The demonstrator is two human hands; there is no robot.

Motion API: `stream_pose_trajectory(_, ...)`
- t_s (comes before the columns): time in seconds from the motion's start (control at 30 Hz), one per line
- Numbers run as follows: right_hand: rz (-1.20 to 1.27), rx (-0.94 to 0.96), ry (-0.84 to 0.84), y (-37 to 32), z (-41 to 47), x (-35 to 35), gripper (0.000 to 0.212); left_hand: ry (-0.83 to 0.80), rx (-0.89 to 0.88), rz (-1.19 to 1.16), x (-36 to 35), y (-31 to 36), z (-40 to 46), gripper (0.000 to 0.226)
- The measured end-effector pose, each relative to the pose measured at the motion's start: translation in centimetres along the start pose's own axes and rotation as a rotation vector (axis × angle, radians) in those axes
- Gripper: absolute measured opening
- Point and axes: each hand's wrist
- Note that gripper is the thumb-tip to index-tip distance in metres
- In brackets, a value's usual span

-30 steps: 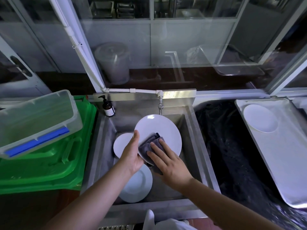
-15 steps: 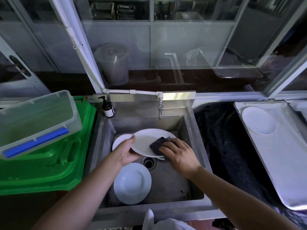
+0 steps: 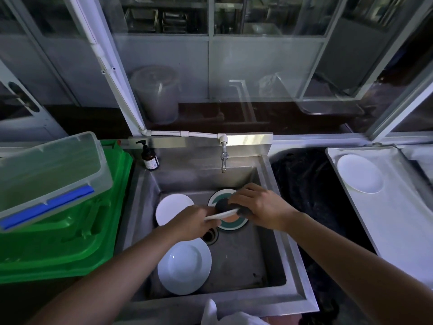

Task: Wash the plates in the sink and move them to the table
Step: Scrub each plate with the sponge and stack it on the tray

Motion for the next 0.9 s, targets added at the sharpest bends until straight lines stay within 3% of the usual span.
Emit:
stream_pose_trajectory(0.13,0.196,-0.242,0.137,1.1,0.5,0.6,0.062,0.02,0.266,-0.355,-0.3,1.0,0.0,0.018)
stream_pose_trajectory(0.23,0.44,-0.584,0.305,0.8,0.5,1.4,0.063,0.087,0.382,-0.807,-0.4,1.8,-0.4,0.033)
stream_pose_trajectory(0.3,0.563,-0.664,0.341,-0.2,0.5,1.3,0.066,0.138,0.435,-1.026,-0.7,2.1,-0.3,0.032)
stream_pose_trajectory(0.47,0.542,-0.557,0.167,-2.2,0.5,-2.6,0.081,0.086,0.409,-1.235,-0.7,3.7,0.1,0.046)
stream_pose_trajectory(0.77,0.356,-0.169,0.141,-5.4,2.0,-4.7,0.074,0.239,0.562,-1.757,-1.4,3.9,0.2,0.091)
stream_pose_trajectory(0.9,0.294,-0.058,0.13,-6.6,1.8,-5.2,0.065,0.279,0.548,-1.895,-0.7,3.1,-0.4,0.099)
Point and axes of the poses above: each hand's wrist, its own z-axis towards the middle knuckle, its own x-axis out of the back of the hand, y = z × x, and after that the axes turned 3 degrees about -x, right-handed
